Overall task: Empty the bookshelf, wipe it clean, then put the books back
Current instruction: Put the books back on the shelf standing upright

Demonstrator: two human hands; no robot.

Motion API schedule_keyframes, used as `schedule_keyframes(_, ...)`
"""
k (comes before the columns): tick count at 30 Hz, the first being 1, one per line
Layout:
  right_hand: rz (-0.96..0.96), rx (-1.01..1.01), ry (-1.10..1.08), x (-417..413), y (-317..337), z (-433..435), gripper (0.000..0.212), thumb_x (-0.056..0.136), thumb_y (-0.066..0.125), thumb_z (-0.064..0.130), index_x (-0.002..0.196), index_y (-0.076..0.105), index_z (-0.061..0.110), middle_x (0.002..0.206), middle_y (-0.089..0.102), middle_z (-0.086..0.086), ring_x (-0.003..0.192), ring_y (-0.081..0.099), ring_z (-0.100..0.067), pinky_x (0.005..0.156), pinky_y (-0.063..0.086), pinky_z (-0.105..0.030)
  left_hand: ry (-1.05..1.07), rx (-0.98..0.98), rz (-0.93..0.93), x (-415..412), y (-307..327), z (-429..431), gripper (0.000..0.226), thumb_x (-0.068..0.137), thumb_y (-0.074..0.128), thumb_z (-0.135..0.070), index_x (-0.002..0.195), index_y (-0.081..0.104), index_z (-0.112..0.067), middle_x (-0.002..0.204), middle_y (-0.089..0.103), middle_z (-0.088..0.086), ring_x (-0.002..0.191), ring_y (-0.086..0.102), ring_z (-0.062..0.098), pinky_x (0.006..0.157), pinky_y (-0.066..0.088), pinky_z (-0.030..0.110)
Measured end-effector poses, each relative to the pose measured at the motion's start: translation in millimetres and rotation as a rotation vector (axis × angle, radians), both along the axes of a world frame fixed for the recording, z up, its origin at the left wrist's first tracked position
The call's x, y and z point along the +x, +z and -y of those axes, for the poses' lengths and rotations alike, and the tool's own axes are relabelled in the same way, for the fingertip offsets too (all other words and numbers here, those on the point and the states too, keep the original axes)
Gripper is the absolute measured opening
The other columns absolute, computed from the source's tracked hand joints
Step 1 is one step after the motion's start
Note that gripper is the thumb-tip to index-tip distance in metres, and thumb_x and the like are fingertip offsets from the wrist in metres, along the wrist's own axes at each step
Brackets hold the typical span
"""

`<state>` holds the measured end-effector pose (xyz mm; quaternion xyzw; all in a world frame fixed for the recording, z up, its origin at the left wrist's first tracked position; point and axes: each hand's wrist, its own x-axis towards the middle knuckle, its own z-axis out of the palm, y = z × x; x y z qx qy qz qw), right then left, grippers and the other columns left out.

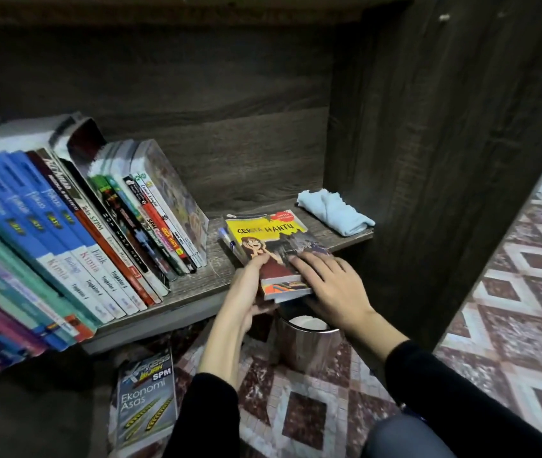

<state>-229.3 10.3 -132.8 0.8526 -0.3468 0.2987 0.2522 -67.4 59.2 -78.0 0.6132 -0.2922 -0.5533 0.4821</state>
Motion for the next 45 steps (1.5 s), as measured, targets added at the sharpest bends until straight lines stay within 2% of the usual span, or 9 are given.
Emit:
schedule_keyframes(4,0.246,-0.037,0.066,0.6,31.6,4.5,0.051,0.073,0.059,0.028,0.121,0.047,0.02,0.102,0.071,-0.001,0.071,0.065,-0.024,0.051,0.051,-0.027,-0.005,-0.159,-0.036,-5.6,16.9,4.3,0.052,0.089,0.034,-0.064,0.116,0.057,-0.026,0.108,0.067,0.001,0.094,0.062,0.013,0.075,0.048,0.033)
schedule_keyframes(10,1.089,0.404,-0.008,13.8,78.8,-20.3,0.047,0.071,0.081,0.018,0.115,0.065,0.015,0.086,0.068,0.006,0.08,0.06,-0.01,0.075,0.046,-0.023,-0.004,-0.131,-0.143,-28.9,2.4,21.3,0.055,0.097,0.027,-0.055,0.145,0.032,-0.028,0.146,0.04,-0.004,0.132,0.041,0.025,0.105,0.031,0.047)
schedule_keyframes(15,1.703,0.79,0.121,31.1,83.0,-23.5,0.028,0.075,0.077,0.009,0.093,0.062,0.023,0.088,0.072,0.004,0.088,0.069,-0.019,0.082,0.056,-0.044,0.214,-0.406,-0.22,-48.9,-1.6,39.0,0.039,0.102,0.037,-0.013,0.141,0.035,-0.013,0.132,0.055,0.013,0.117,0.056,0.029,0.101,0.043,0.051)
schedule_keyframes(21,2.33,1.239,0.056,52.7,55.4,-10.2,0.041,0.079,0.067,-0.003,0.116,0.055,0.009,0.1,0.069,-0.02,0.077,0.069,-0.033,0.071,0.057,-0.053,0.336,-0.291,0.019,-38.1,-24.6,50.5,0.052,0.099,0.044,-0.014,0.148,0.027,-0.014,0.129,0.056,0.013,0.109,0.06,0.031,0.094,0.049,0.049)
schedule_keyframes(25,2.556,1.224,-0.027,62.9,43.5,-4.6,0.048,0.077,0.065,-0.007,0.122,0.054,0.006,0.102,0.068,-0.023,0.064,0.065,-0.029,0.043,0.054,-0.035,0.238,-0.236,0.123,-33.2,-36.0,53.8,0.053,0.094,0.046,-0.008,0.145,0.033,-0.011,0.129,0.056,0.015,0.11,0.059,0.03,0.097,0.047,0.046)
schedule_keyframes(28,2.635,1.147,-0.057,68.5,46.6,2.0,0.05,0.079,0.064,-0.006,0.124,0.049,0.011,0.106,0.066,-0.022,0.065,0.065,-0.028,0.05,0.055,-0.038,0.154,-0.238,0.183,-31.7,-37.0,50.6,0.041,0.096,0.044,-0.008,0.137,0.046,-0.008,0.123,0.06,0.014,0.108,0.06,0.028,0.098,0.047,0.042)
schedule_keyframes(35,2.46,1.235,-0.285,62.6,45.4,31.1,0.062,0.08,0.073,0.012,0.129,0.035,0.016,0.122,0.053,-0.018,0.086,0.064,-0.031,0.058,0.053,-0.04,0.041,-0.292,0.353,-34.7,-36.3,56.6,0.034,0.097,0.043,-0.007,0.13,0.053,-0.007,0.119,0.063,0.009,0.109,0.059,0.024,0.095,0.044,0.03)
schedule_keyframes(39,1.943,1.239,-0.609,49.1,35.3,42.2,0.1,0.07,0.082,0.034,0.144,0.018,0.013,0.143,0.027,-0.015,0.13,0.034,-0.033,0.104,0.037,-0.043,0.029,-0.284,0.41,-35.0,-36.8,62.3,0.039,0.095,0.046,-0.006,0.134,0.05,-0.006,0.119,0.063,0.009,0.108,0.06,0.025,0.092,0.045,0.029)
schedule_keyframes(45,1.116,0.894,-0.745,23.5,26.2,43.9,0.113,0.069,0.072,0.062,0.15,0.01,0.013,0.157,0.009,-0.01,0.145,0.005,-0.028,0.115,0.011,-0.046,0.086,-0.245,0.406,-31.2,-33.5,61.1,0.029,0.093,0.055,-0.021,0.121,0.061,-0.014,0.106,0.068,0.006,0.098,0.064,0.027,0.085,0.053,0.037)
